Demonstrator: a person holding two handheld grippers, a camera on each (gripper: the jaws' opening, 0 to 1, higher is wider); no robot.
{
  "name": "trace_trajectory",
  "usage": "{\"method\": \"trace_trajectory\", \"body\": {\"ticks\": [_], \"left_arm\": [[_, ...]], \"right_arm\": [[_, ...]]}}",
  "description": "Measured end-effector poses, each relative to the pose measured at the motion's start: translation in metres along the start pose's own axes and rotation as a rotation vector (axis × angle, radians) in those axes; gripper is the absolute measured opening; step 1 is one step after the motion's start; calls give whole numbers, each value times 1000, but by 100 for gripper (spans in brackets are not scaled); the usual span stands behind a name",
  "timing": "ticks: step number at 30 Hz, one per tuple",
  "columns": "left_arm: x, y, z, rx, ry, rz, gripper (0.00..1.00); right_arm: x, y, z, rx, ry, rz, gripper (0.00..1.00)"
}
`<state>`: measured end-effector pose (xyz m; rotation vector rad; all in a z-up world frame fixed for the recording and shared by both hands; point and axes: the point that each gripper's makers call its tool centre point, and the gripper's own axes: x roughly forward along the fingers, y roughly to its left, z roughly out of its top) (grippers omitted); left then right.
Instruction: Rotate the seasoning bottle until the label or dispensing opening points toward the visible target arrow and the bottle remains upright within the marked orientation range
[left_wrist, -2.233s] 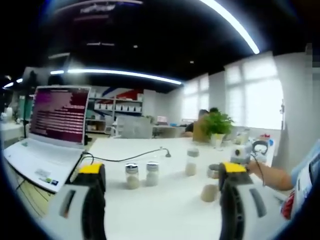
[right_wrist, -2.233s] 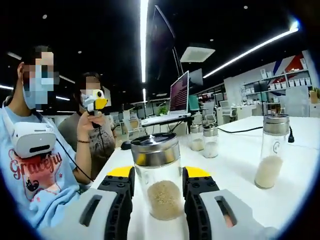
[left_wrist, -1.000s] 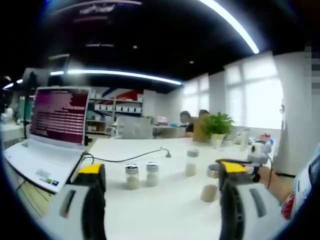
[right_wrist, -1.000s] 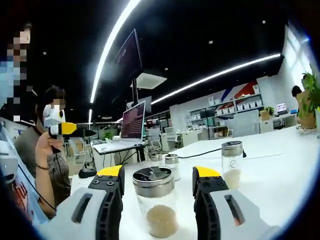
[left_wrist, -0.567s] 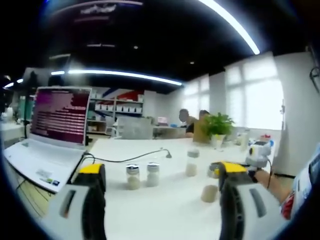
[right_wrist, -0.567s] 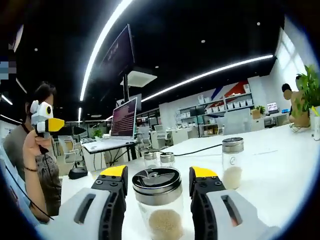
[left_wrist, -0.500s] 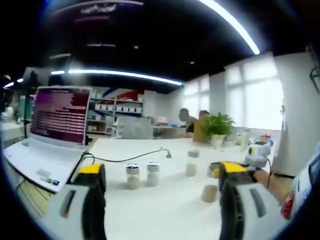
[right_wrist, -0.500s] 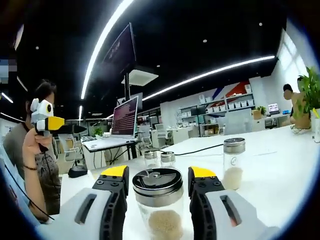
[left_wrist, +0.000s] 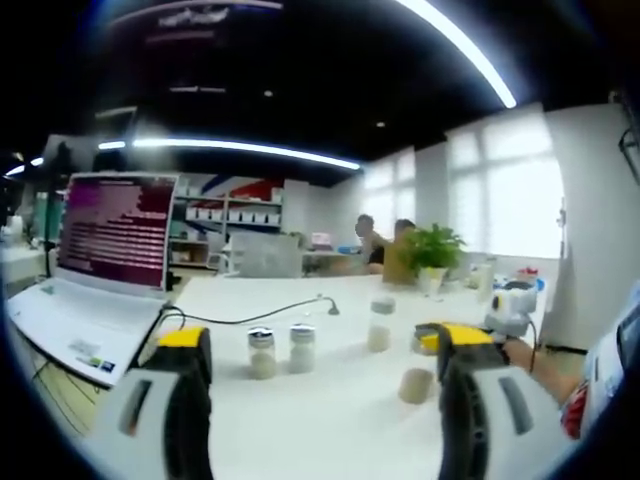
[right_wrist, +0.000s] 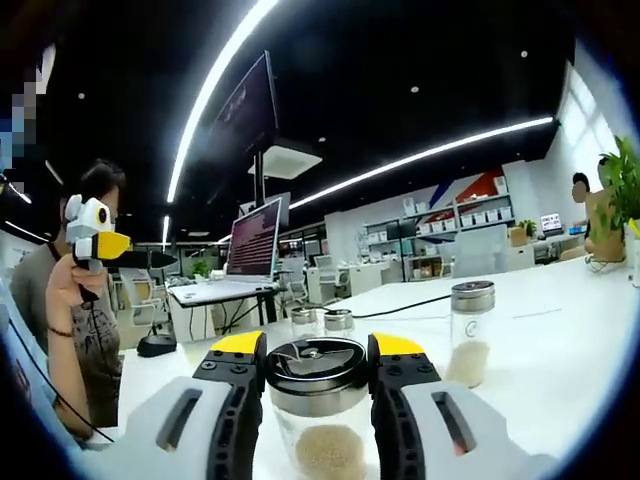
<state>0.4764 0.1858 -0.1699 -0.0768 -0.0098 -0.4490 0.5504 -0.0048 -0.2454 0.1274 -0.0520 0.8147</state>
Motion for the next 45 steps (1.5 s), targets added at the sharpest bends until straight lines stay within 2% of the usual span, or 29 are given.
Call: {"method": "trace_trajectory", "body": {"ticks": [5,9,14,24,31,40,45], "left_arm": [[0,2,1,-3,0,3,99],[3,4,-2,-3,12,6,99],[3,0,-2,0,11,-1,99],[1,-1,-3,1,14,-6,99],[-1,8,-3,-10,10,24,99],[-4,6,-1,-5,3,14,98],[-2,9,-1,-9,2,30,98]], "right_arm": [[0,0,0,3,-6,19,40],[1,3,-1,4,38,70,40],[1,4,-2,17,22,133,40],[1,6,-1,29,16,210,40],[0,9,-1,25,35,260,40],[0,12,-3,26,65,333,40],[-1,14,-3,34,56,378,40]]}}
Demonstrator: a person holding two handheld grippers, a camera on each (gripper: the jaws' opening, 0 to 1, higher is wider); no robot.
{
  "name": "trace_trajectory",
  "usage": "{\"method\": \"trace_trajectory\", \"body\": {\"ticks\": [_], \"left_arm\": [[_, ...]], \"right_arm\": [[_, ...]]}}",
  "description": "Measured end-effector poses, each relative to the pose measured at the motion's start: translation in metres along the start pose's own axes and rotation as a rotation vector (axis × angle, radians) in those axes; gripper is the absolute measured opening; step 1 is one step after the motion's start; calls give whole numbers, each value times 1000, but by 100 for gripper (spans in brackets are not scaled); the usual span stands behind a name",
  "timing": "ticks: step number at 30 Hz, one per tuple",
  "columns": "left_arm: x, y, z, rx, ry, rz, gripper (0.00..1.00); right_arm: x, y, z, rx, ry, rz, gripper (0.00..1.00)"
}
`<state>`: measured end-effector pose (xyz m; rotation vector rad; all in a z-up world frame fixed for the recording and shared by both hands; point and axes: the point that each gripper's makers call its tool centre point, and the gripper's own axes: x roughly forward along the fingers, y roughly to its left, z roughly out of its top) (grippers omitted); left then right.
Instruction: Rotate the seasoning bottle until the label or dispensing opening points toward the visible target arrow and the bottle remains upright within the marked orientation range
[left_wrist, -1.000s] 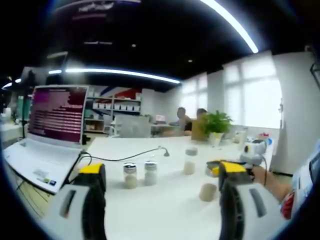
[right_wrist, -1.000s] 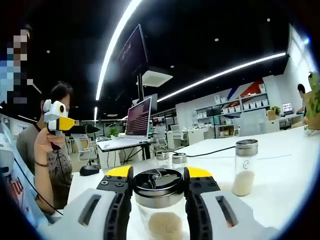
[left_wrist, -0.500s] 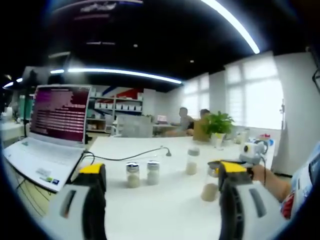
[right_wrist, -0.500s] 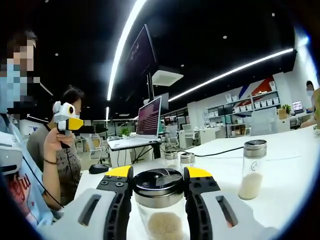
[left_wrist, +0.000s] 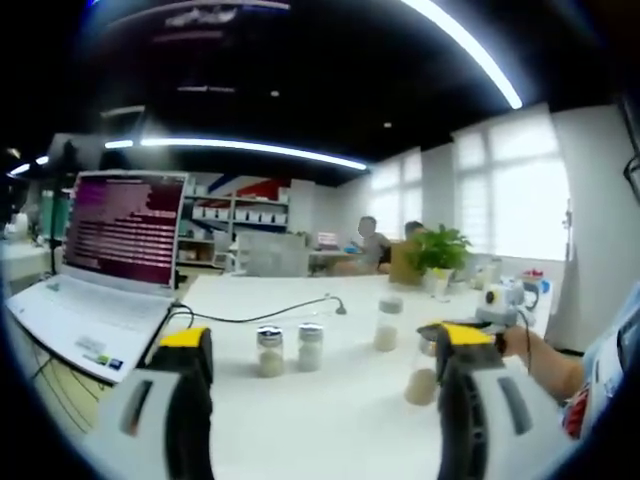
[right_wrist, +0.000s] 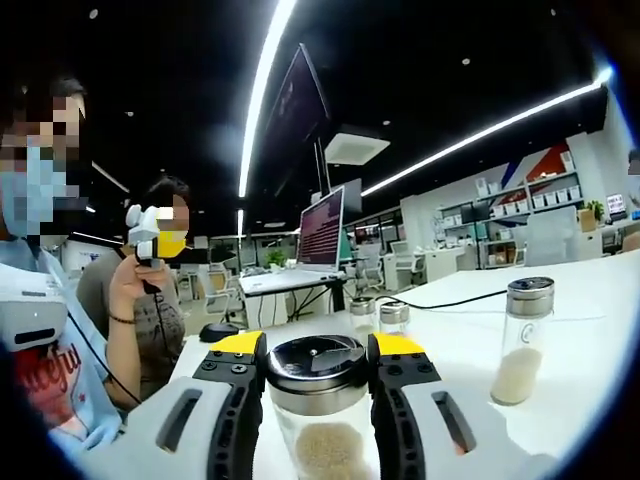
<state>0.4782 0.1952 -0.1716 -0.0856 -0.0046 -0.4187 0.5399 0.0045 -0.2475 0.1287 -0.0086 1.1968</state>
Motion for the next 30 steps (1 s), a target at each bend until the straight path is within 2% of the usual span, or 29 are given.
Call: {"method": "trace_trajectory", "body": {"ticks": [7,11,19,23,27,30], "left_arm": [[2,-3,-1,3,5,-3,98],[2,-3,-1,2,8,-12,98],[-2,-5,3,18,-6,1,98],[-2,-7,5,10,-14,-13,98],[1,-8,0,11,-1,-16,98],[1,-8,0,4,-1,-20,98]], "right_arm": [[1,4,-3,-21,34,73,40],[0,3,-5,20,21,121,40],[0,8,-4,18,20,197,40],[0,11,-5,27,27,261,40],[-1,13,-5,20,24,330,40],[0,14,-5,32,33,352,40]]}}
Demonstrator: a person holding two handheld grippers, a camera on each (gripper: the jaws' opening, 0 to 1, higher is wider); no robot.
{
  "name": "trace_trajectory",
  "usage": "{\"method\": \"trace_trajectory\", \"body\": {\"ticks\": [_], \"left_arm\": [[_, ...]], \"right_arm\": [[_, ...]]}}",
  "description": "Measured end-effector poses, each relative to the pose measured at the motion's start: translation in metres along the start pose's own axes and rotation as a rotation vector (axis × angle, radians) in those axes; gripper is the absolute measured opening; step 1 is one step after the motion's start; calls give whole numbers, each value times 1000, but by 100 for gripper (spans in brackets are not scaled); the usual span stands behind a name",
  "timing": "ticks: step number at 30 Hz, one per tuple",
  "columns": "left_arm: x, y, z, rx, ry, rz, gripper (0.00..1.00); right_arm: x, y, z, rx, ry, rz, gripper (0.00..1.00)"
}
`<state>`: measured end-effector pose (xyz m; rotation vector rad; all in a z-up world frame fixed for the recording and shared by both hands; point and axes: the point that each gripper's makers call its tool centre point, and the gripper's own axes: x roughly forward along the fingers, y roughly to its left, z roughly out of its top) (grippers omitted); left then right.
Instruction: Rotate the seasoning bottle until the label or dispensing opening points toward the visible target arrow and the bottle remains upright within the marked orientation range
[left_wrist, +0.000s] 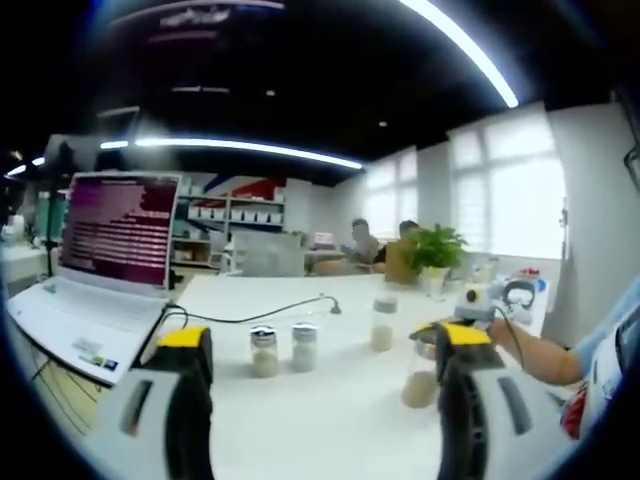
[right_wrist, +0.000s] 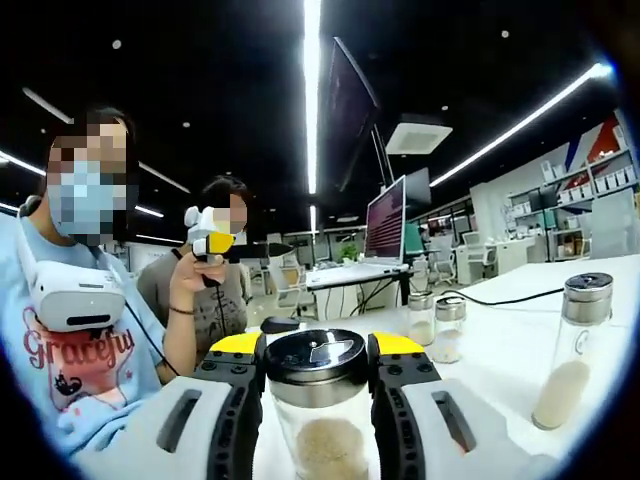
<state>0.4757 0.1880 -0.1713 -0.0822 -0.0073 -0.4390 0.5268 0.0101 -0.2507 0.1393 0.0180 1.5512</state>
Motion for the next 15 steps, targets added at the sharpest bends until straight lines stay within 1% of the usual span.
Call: {"method": "trace_trajectory", "body": {"ticks": [3,8,15], "left_arm": [[-1,2,2,3,-4,9,98],[-3,0,3,7,-8,1,98],[-5,3,4,-1,-15,11,98]], "right_arm": [[1,2,-1,-11,18,3,40],[1,2,-1,-12,23,13,40],[3,4,-1,-11,29,12,41]]}}
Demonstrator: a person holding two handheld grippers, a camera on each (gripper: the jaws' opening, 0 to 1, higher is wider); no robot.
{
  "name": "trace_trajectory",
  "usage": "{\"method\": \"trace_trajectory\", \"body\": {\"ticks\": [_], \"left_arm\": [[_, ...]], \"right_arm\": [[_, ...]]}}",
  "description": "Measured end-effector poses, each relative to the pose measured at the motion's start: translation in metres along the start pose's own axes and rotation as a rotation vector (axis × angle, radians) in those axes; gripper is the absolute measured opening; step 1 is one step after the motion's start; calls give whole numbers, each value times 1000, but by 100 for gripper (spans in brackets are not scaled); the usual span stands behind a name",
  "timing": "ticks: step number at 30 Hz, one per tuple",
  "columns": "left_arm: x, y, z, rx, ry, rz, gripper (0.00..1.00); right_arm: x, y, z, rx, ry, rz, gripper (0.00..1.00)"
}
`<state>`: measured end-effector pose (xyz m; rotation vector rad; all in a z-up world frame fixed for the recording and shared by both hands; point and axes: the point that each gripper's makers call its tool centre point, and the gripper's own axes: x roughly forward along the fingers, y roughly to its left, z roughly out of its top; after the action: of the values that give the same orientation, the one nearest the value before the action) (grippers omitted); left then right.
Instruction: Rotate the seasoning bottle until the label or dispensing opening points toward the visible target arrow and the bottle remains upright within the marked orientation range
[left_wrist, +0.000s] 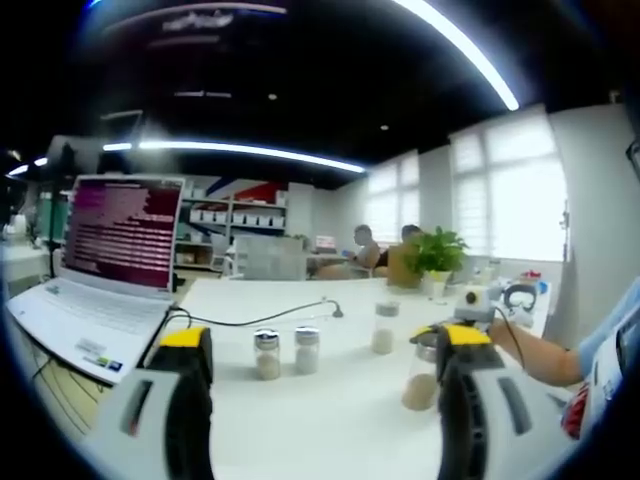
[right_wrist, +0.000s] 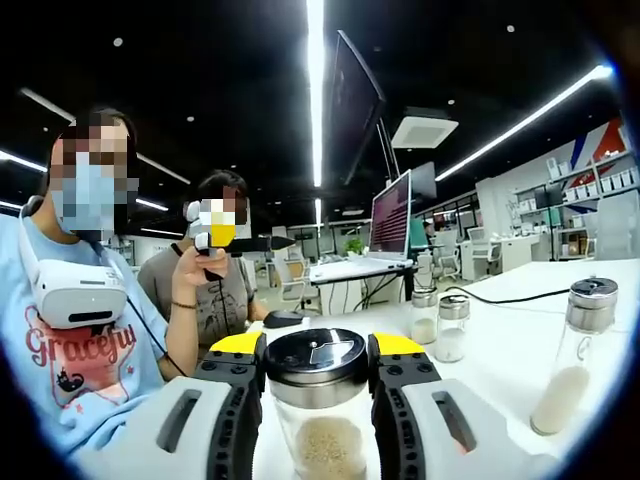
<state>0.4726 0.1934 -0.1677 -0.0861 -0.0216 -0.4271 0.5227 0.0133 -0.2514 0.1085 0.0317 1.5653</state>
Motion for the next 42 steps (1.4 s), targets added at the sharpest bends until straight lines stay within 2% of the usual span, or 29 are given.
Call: {"method": "trace_trajectory", "body": {"ticks": [3,5,6,8,14,15,18,20,24,28,31,35,38,42], "left_arm": [[-1,2,1,-1,-3,5,98],[-2,2,1,-2,-6,7,98],[-2,2,1,-2,-6,7,98],[-2,2,0,1,-3,8,98],[0,0,-2,0,5,3,98],[0,-1,-2,1,6,2,98],[0,-2,-1,4,1,2,98],[0,-1,-1,4,0,3,98],[-1,1,-1,1,-3,8,98],[1,2,-2,-1,7,7,98],[0,1,-1,1,4,2,98],[-1,1,1,3,0,4,98],[-1,1,3,1,-9,4,98],[1,1,4,-20,-23,3,99]], "right_arm": [[0,1,1,-16,-3,4,42],[-2,7,18,50,-87,16,51],[-3,11,26,37,-111,23,58],[-7,19,38,-41,-132,20,63],[-13,26,46,-131,-76,-81,62],[-14,22,48,-141,-73,-118,62],[-18,20,51,-148,-73,-154,62],[-21,13,54,-159,-81,-204,62],[-30,-6,57,-210,-40,-327,64],[-35,-14,66,-221,-68,-389,63],[-41,-20,75,-260,-80,-439,61],[-48,-29,82,-260,-84,-502,61],[-56,-36,90,-263,-111,-540,60],[-64,-51,93,-250,-99,-607,58]]}}
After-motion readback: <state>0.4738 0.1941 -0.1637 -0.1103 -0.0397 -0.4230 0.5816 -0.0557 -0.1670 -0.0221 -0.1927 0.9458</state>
